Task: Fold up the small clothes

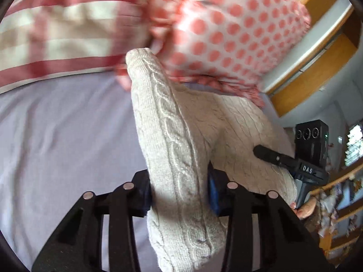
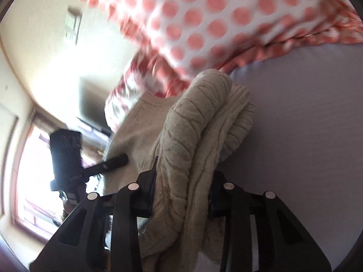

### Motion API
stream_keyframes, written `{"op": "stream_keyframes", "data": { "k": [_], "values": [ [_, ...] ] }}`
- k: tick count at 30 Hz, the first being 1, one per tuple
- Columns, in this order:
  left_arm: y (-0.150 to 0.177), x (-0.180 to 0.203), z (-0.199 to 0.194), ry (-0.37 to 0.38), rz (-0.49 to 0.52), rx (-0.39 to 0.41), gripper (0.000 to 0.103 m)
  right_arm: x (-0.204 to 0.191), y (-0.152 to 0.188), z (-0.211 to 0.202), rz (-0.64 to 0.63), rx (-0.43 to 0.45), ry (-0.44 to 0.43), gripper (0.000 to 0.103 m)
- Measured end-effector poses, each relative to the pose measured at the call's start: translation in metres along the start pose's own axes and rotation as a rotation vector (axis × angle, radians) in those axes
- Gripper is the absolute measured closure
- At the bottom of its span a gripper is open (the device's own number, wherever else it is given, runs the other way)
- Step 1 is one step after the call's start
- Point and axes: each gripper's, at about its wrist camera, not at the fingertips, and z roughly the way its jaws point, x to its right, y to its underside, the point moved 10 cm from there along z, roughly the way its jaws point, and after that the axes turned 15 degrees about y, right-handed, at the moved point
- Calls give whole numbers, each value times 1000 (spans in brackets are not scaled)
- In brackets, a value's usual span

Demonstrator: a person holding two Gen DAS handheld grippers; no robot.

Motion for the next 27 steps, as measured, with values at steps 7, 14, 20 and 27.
{"op": "stream_keyframes", "data": {
  "k": [7,14,20,27],
  "values": [
    [2,-30,-26,-113,-20,49,43,-4,6,1,-97,60,259,54],
    [-3,47,-39,-21,112,115,29,-81,41,-37,-376,137,212,50],
    [16,19,28,-125,87,-36,27,-37,68,17,-313,4,343,39],
    [41,40,-31,-236,197,37,3,-43,71,-37,-284,186,479,1]
  ]
}}
